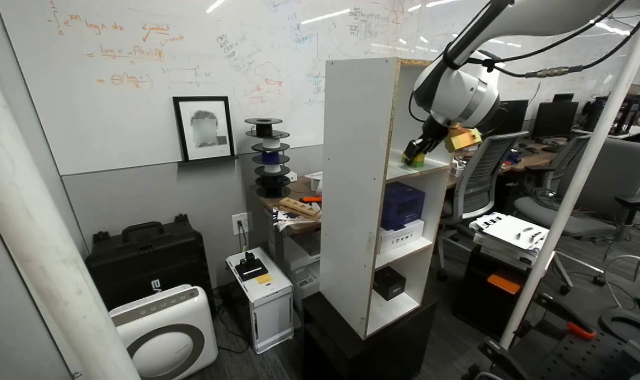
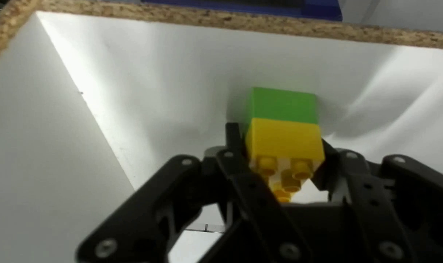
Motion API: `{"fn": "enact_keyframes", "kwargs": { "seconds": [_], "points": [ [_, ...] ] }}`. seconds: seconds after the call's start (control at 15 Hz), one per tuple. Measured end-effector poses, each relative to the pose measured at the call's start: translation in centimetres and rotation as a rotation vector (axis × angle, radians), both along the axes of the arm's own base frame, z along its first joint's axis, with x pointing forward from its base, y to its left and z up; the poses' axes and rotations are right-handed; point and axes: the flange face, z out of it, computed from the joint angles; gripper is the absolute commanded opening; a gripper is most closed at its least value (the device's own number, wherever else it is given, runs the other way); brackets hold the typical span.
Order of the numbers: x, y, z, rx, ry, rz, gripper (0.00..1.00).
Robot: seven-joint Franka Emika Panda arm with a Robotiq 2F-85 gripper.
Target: Take the blocks and put them on top of the cabinet
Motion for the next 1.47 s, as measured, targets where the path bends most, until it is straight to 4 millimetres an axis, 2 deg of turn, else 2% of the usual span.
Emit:
{"fn": "enact_keyframes", "kwargs": {
  "seconds": [0.2,0.4,0.8,0.93,1.13,1.47],
  "points": [
    [-0.4,-0.1,0.4,0.004,-0.004,-0.003,0.13],
    [-2.0,-0.4,0.5,-0.042,0.001,0.005,0.14],
    [-10.1,-0.8,0.7,-0.077,0.032,0.018,0.14],
    [-12.2,-1.0,1.6,-0.081,0.009,0.017,0.14],
    [-14.2,-1.2,5.2,-0.049,-0.07,-0.008,0.14],
    [-16.4,-0.9,14.7,0.038,-0.23,-0.107,0.14]
  ]
}}
